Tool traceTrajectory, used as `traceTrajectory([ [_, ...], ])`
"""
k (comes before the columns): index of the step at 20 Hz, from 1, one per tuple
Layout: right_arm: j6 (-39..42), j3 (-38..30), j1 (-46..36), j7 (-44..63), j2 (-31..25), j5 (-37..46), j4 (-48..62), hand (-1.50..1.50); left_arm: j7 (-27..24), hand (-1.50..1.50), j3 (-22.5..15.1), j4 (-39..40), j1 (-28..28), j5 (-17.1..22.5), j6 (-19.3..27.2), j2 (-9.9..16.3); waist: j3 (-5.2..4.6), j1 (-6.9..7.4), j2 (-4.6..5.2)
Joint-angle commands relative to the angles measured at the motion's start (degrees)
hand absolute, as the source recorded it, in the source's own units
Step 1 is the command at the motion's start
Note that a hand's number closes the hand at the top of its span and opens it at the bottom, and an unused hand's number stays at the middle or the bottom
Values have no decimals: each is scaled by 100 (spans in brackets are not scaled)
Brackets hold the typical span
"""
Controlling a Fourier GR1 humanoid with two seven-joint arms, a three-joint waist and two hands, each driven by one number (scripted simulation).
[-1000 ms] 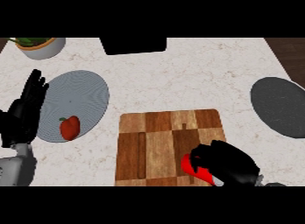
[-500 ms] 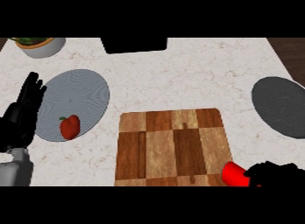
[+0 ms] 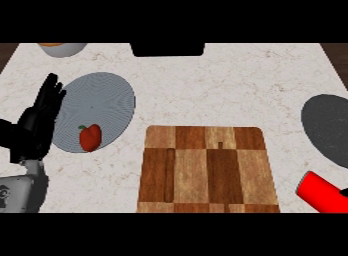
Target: Pick the can from the cutting board and place it in the pan
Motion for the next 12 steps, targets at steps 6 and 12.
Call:
traceTrajectory([
  [6,55,-1331,-2022,-417,-892,-576,3028,150,50,0,-158,295,-475,-182,109,-160,7,181,40],
  [12,-845,-1238,-3283,-1292,-1321,381,5274,150,-340,0,-128,508,-322,-106,-32,-223,10,281,71],
])
